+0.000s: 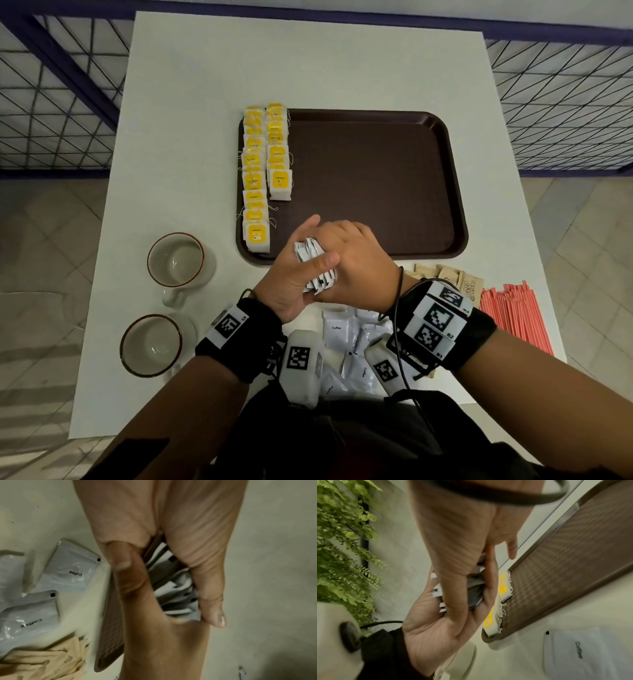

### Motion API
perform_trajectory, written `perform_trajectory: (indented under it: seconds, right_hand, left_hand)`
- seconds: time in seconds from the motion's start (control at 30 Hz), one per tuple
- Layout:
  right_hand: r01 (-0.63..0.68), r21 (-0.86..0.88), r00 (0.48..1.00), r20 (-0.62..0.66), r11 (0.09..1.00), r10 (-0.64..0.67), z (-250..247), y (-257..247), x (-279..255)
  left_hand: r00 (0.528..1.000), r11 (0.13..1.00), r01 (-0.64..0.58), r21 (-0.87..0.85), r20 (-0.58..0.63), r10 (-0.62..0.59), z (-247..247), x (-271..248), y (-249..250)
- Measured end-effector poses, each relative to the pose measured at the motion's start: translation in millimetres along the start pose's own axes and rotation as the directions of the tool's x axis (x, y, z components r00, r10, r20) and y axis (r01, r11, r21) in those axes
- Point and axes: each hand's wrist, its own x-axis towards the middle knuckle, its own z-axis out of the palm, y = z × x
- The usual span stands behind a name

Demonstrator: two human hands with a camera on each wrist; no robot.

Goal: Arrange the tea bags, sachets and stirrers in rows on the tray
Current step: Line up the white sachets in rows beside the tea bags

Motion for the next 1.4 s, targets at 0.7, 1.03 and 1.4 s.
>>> perform_trajectory:
  seconds: [0.7, 1.03, 1.4]
  right_hand:
    - [-0.252, 0.626, 0.966, 0.122, 0.738, 0.227, -43.7, 1.1, 0.5]
    - [-0.247, 0.519, 0.964, 0.043, 0.818, 0.264, -29.4, 5.1, 1.3]
    - [-0.127, 0.940, 0.921, -0.007, 0.318, 0.390, -43.5, 27.4, 44.4]
  left_hand:
    - [0.994, 0.998, -0.052, -0.027, 0.095, 0.054, -8.6, -1.0, 14.0]
    - [0.995, 0.993, -0.098, -0.067, -0.007, 0.098, -8.2, -0.1, 17.5]
    - [0.927, 0.947, -0.219, 0.234, -0.253, 0.277, -20.6, 33.2, 82.3]
